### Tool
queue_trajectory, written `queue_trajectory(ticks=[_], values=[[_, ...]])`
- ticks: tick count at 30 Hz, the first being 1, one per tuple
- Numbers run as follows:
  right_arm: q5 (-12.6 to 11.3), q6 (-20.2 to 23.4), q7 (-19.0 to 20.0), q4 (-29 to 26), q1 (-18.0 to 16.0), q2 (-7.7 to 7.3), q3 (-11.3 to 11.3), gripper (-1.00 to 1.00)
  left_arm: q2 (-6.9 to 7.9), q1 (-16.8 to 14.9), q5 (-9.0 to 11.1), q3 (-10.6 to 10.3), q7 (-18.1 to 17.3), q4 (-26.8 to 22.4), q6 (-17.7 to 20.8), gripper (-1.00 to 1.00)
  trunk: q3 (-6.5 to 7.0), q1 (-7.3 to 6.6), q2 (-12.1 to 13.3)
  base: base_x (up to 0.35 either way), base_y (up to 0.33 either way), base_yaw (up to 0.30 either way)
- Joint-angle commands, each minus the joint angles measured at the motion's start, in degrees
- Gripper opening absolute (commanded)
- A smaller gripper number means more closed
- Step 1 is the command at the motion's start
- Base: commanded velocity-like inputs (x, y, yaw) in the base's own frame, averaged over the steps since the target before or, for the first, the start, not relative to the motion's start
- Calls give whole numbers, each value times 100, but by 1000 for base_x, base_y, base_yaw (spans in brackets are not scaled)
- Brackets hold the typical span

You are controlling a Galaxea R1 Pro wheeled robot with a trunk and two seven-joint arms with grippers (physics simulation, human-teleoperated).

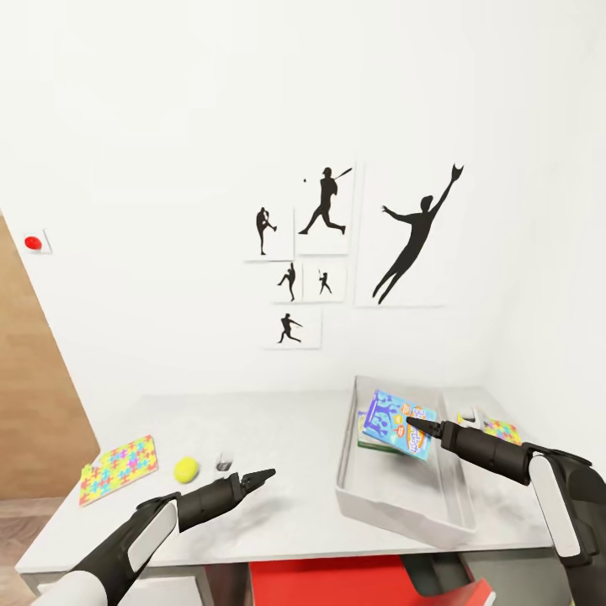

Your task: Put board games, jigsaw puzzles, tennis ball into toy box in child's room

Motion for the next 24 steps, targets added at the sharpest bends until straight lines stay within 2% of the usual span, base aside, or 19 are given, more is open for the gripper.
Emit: queue_trajectory(ticks=[1,4,9,24], values=[[-5,38,37,2,-3,1,-8,-100,6,-4,60,-27,1,0,48,100,-2,3,-4,61,-30,1],[-5,38,37,3,-3,1,-9,-100,6,-4,57,-28,1,5,47,100,-2,3,-4,39,-20,0],[-27,19,97,64,146,45,-44,-100,-153,-167,169,23,-58,-136,102,100,-2,3,-5,0,0,0],[-40,19,97,64,146,45,-44,-100,-153,-655,169,23,-58,-136,102,100,-2,3,-5,0,0,0]])
